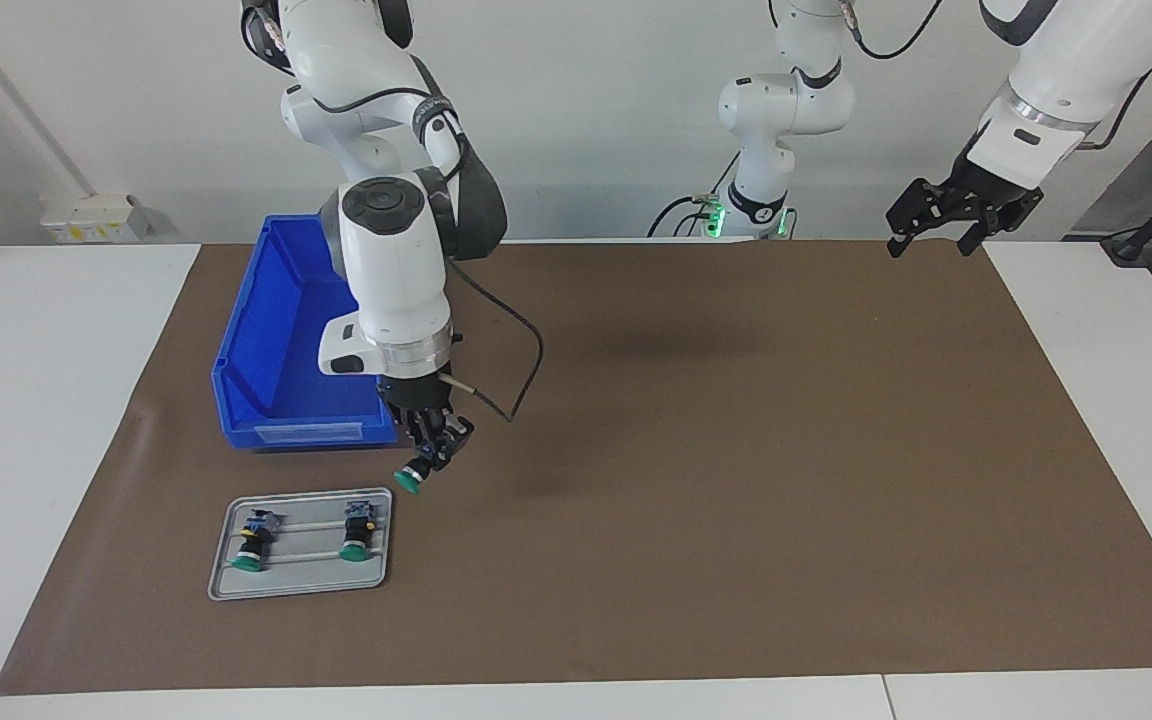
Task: Place and press button with both arms
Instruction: 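Lift the button with the right gripper and carry it toward the table center, then lower the button onto the table, open the right gripper and withdraw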
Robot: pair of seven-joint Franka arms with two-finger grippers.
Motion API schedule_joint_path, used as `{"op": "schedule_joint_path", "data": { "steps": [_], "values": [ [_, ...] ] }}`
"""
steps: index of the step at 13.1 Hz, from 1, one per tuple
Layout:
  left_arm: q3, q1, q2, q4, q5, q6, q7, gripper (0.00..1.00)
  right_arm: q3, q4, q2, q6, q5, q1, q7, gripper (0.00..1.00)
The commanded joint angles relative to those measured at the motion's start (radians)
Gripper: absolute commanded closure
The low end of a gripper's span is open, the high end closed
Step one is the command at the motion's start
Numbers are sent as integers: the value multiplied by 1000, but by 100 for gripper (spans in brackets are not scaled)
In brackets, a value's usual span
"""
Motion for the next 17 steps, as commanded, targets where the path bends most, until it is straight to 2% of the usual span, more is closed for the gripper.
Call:
{"op": "schedule_joint_path", "data": {
  "steps": [1,4,6,9,12,15,17],
  "values": [
    [-7,7,-18,-20,17,-4,-7,0,-2,-19,-37,-35,-98,95,197,100],
    [-7,7,-18,-20,17,-4,-7,0,-2,-19,-67,-43,-98,14,-32,100],
    [-7,7,-18,-20,17,-4,-9,0,3,-20,-72,-53,-75,26,8,100],
    [-7,7,-18,-20,17,-4,-7,0,9,-23,-72,-37,-33,133,487,100],
    [-7,7,-18,-20,17,-4,-9,0,7,-28,-37,55,41,236,882,100],
    [-7,7,-18,-20,17,-4,-7,0,3,-23,29,63,-3,362,1164,100],
    [-7,7,-18,-20,17,-4,-7,0,6,-16,118,59,-114,461,1364,100]
  ]
}}
